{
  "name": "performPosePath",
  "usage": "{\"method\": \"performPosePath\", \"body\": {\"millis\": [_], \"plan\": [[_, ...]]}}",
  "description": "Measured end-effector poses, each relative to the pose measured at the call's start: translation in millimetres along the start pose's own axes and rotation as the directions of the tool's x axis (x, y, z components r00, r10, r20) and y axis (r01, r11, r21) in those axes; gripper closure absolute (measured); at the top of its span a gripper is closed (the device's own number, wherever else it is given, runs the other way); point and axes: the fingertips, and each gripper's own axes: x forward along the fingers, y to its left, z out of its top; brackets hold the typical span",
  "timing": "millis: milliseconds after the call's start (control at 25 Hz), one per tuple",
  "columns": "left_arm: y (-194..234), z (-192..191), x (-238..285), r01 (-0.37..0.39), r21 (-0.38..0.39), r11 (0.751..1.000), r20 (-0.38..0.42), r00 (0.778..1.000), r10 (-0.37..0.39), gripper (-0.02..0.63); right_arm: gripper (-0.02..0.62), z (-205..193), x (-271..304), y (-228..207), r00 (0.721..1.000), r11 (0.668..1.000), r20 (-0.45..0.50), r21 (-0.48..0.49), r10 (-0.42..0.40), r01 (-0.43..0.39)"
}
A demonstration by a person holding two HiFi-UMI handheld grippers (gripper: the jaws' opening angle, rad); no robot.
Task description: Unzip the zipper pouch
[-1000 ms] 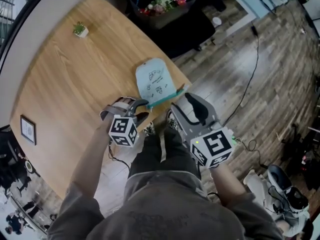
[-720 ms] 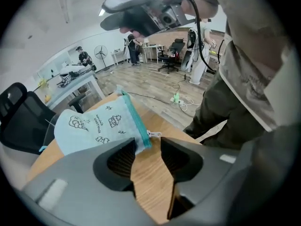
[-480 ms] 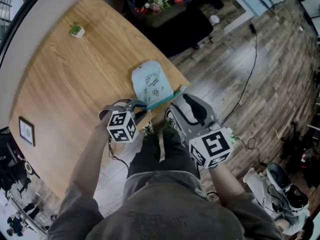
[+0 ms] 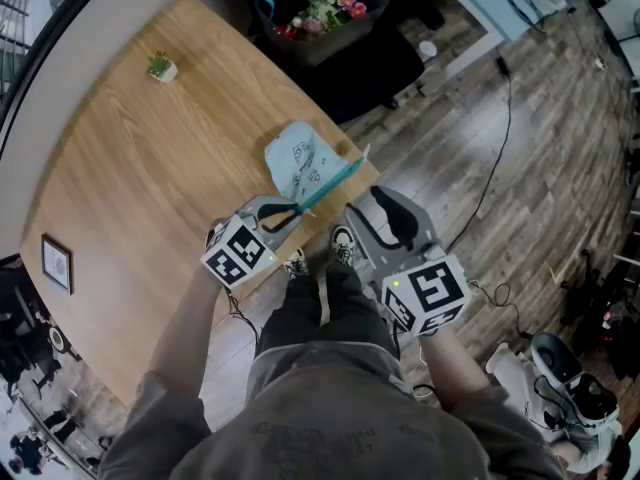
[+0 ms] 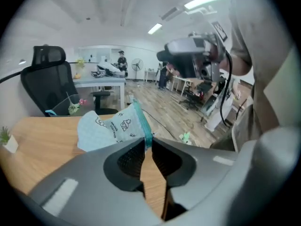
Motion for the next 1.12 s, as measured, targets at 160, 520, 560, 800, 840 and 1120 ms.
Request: {"method": "performPosePath", "body": {"millis": [160, 520, 560, 800, 840, 1120], "plan": [[20.7, 35.2, -32.2, -0.056, -0.144, 0.988, 0.129, 0.989, 0.074, 0.56, 0.411, 26.3, -4.0, -0.6, 0.999, 1.0, 0.043, -0.022, -0.005, 0.006], [43.1, 101.2, -132.3, -0.04, -0.419, 0.907, 0.367, 0.906, 0.21, 0.56, 0.411, 92.7, -24.6, 23.2, 0.99, 0.996, 0.142, -0.089, 0.027, -0.015], [42.3, 107.3, -143.5, -0.034, -0.433, 0.901, 0.39, 0.894, 0.221, 0.561, 0.412, 99.7, -26.9, 26.9, 0.988, 0.995, 0.154, -0.098, 0.034, -0.019], [31.7, 138.3, -199.9, -0.041, -0.462, 0.886, 0.463, 0.841, 0.28, 0.561, 0.413, 137.8, -40.1, 48.6, 0.973, 0.99, 0.214, -0.124, 0.09, -0.065], [30.3, 142.5, -209.2, -0.038, -0.471, 0.881, 0.474, 0.831, 0.29, 0.561, 0.412, 143.0, -42.5, 52.3, 0.97, 0.989, 0.223, -0.131, 0.099, -0.071], [22.1, 156.7, -259.3, -0.064, -0.512, 0.856, 0.504, 0.785, 0.36, 0.561, 0.413, 167.5, -55.5, 71.9, 0.954, 0.975, 0.258, -0.196, 0.152, -0.102]]}}
